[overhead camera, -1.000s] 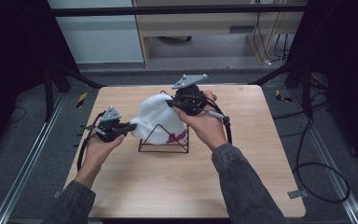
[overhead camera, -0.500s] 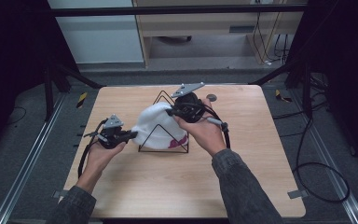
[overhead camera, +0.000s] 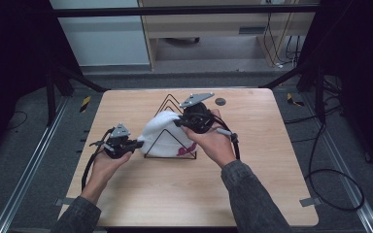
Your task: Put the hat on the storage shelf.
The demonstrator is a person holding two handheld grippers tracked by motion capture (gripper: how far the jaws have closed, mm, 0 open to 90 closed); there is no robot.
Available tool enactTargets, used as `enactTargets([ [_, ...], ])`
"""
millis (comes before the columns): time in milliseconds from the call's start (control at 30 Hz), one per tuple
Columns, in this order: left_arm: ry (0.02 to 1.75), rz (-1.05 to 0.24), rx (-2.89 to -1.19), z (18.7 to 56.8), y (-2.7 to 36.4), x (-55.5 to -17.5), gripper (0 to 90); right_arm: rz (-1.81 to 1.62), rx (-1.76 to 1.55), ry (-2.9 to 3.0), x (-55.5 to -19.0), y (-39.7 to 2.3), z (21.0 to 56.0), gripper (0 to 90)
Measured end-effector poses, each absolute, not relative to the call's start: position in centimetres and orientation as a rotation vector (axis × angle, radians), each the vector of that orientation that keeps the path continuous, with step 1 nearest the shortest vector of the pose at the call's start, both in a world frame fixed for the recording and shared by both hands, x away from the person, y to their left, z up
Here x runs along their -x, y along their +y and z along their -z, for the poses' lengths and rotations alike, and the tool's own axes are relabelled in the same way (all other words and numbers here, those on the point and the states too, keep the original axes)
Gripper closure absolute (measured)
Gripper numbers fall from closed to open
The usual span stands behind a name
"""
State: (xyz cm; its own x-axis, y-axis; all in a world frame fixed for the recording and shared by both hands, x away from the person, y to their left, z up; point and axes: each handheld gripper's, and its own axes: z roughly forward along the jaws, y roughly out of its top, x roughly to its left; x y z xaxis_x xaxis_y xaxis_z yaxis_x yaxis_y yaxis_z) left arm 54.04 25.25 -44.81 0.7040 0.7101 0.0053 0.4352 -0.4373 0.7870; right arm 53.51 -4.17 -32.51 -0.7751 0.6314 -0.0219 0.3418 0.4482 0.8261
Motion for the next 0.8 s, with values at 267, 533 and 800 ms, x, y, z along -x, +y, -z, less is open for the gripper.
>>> enactTargets([
  [267,0.876,-0.420,-2.110,45.2,25.3,-54.1,84.7,-1.229,-0.848,2.381,-53.4,-4.4,32.7,76.9],
  [533,0.892,-0.423,-2.102,45.5,25.5,-53.8,80.6,-1.194,-0.848,2.388,-52.7,-4.3,32.8,61.9],
  [800,0.897,-0.465,-2.074,45.0,25.8,-52.7,69.0,-1.206,-0.836,2.372,-51.1,-4.7,32.7,39.2],
])
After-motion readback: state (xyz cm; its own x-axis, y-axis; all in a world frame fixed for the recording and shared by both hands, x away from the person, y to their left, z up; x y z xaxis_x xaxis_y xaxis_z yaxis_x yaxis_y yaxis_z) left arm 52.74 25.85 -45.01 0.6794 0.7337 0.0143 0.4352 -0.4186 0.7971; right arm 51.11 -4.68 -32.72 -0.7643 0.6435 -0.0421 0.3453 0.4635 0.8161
